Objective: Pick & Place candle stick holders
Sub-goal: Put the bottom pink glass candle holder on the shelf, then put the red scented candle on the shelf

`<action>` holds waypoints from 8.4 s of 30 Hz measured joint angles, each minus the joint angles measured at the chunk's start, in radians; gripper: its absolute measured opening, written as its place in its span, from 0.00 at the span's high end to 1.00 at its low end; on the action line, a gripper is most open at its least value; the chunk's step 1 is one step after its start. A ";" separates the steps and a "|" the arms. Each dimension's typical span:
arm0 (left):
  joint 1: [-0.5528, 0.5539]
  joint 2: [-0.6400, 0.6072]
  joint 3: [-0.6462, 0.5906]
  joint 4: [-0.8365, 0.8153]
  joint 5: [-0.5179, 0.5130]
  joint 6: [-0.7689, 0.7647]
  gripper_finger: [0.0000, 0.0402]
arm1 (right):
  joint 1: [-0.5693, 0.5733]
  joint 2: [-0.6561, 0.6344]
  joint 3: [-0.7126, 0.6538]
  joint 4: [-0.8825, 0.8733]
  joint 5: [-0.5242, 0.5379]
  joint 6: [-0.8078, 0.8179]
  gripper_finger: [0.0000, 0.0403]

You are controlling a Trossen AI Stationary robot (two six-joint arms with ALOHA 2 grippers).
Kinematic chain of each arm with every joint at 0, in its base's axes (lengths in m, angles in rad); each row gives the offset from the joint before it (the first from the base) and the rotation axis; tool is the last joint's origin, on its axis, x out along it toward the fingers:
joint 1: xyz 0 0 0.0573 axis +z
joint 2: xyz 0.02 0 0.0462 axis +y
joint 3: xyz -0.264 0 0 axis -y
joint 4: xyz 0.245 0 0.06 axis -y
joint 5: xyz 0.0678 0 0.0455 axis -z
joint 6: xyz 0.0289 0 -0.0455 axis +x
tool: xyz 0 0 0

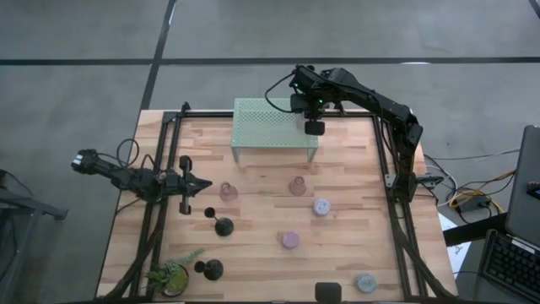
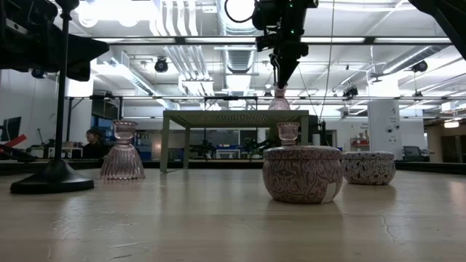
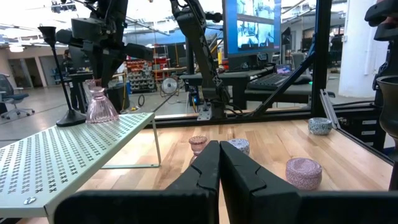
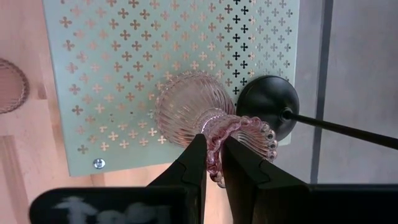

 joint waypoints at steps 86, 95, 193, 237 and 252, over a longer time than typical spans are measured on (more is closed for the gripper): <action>0.000 0.000 0.000 0.000 0.000 0.000 0.96 | 0.667 -0.343 -0.989 0.480 -0.180 0.622 0.09; 0.000 0.000 0.000 0.000 0.000 0.000 0.96 | 0.667 -0.343 -1.063 0.571 -0.154 0.612 0.09; 0.000 0.000 0.000 0.000 0.000 0.000 0.96 | 0.683 -0.342 -0.816 0.448 -0.134 0.554 0.25; 0.000 0.000 0.000 0.000 0.000 0.000 0.96 | 0.156 -0.341 -0.582 0.411 -0.086 0.439 0.23; 0.000 0.000 0.000 0.000 0.000 0.000 0.96 | 0.127 -0.339 -0.602 0.425 -0.076 0.441 0.23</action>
